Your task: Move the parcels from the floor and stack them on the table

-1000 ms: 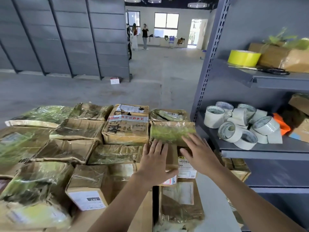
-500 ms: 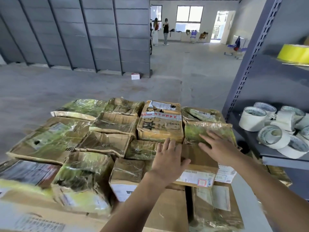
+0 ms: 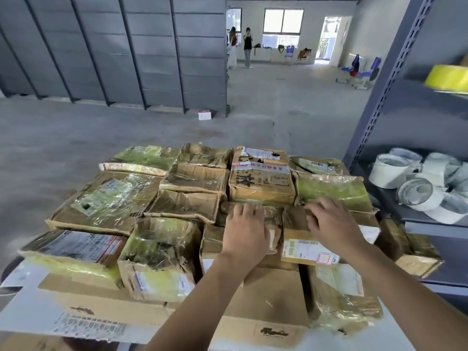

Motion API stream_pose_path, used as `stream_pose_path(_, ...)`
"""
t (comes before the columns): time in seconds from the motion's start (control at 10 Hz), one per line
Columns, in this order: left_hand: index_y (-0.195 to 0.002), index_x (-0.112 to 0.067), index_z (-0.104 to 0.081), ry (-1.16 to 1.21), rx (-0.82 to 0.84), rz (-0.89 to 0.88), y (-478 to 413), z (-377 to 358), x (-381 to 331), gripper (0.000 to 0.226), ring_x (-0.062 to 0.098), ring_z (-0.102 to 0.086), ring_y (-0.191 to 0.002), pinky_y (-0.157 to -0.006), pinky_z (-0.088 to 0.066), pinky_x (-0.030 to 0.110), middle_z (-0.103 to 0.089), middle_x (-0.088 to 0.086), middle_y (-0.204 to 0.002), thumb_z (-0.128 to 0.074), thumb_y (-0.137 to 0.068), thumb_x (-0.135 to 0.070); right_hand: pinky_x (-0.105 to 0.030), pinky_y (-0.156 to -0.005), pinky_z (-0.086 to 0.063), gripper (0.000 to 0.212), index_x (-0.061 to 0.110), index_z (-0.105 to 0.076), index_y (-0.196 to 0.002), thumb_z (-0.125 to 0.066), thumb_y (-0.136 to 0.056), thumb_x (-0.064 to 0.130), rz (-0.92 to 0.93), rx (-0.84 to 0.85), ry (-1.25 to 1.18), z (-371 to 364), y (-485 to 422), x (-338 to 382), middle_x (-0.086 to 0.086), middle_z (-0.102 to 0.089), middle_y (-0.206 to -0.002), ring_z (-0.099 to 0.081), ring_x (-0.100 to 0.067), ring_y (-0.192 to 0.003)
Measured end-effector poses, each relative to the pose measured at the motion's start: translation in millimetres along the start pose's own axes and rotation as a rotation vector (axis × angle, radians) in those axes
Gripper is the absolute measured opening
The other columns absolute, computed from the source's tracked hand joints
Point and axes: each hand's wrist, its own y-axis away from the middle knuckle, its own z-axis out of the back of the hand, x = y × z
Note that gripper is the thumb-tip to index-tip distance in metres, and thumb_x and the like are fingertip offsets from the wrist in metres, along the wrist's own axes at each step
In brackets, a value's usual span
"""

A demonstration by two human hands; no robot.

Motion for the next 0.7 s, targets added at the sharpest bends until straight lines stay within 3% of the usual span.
stream_pose_path(0.1,-0.119,-0.012,-0.054,-0.063,-0.007,0.079,21.4,8.9,10.2,0.035,0.028,-0.045,-0.114,-0.092,-0.044,0.039,-0.052,0.01,-0.123,-0.036,-0.094,-0.029,-0.043,-0.067,-0.05,0.012,0.012,-0.07,-0.09,-0.072,-0.078,0.014,-0.002,-0.072,0.007,2.0,14.0,13.3,-0.006,-0.058,-0.088,-0.059,-0.031,-0.084)
stream_pose_path(0.2,-0.117,-0.014,-0.054,-0.096,0.042,0.14,44.6,13.0,20.2,0.034,0.028,-0.045,-0.117,-0.093,-0.042,0.04,-0.052,0.008,-0.124,-0.035,-0.096,-0.033,-0.043,-0.073,-0.049,0.012,0.014,-0.069,-0.094,-0.064,-0.085,0.02,0.025,-0.006,0.029,7.9,27.2,24.1,-0.004,-0.058,-0.09,-0.058,-0.029,-0.09)
stream_pose_path(0.4,-0.139,-0.016,-0.038,-0.121,0.174,0.001,71.8,6.3,37.9,0.048,0.025,-0.026,-0.136,-0.105,-0.037,0.037,-0.035,0.003,-0.143,-0.04,-0.095,-0.035,-0.038,-0.092,-0.04,0.036,0.022,-0.052,-0.131,-0.039,-0.1,0.032,-0.011,0.189,0.022,32.3,43.4,46.2,-0.003,-0.052,-0.127,-0.045,-0.025,-0.12)
stream_pose_path(0.5,-0.147,-0.018,-0.026,-0.097,0.214,-0.045,77.2,5.6,44.4,0.059,0.026,-0.02,-0.14,-0.114,-0.027,0.036,-0.029,0.002,-0.148,-0.044,-0.094,-0.036,-0.037,-0.093,-0.041,0.039,0.022,-0.049,-0.136,-0.039,-0.1,0.032,-0.07,0.223,-0.114,48.9,48.2,54.5,-0.004,-0.049,-0.133,-0.044,-0.024,-0.124)
stream_pose_path(0.6,-0.147,-0.017,-0.026,0.04,0.201,-0.052,80.7,11.5,46.6,0.059,0.024,-0.021,-0.14,-0.115,-0.025,0.034,-0.03,0.003,-0.147,-0.048,-0.094,-0.032,-0.035,-0.095,-0.042,0.038,0.021,-0.05,-0.136,-0.041,-0.101,0.031,-0.112,0.204,-0.246,67.2,58.0,62.9,-0.003,-0.049,-0.136,-0.047,-0.023,-0.123)
stream_pose_path(0.7,-0.138,-0.016,-0.039,0.149,0.136,-0.035,73.1,30.9,45.9,0.046,0.022,-0.034,-0.13,-0.106,-0.034,0.032,-0.039,0.004,-0.138,-0.047,-0.095,-0.029,-0.034,-0.089,-0.048,0.035,0.025,-0.052,-0.132,-0.043,-0.1,0.034,-0.188,0.143,-0.416,88.0,59.5,71.0,0.003,-0.057,-0.13,-0.056,-0.018,-0.113)
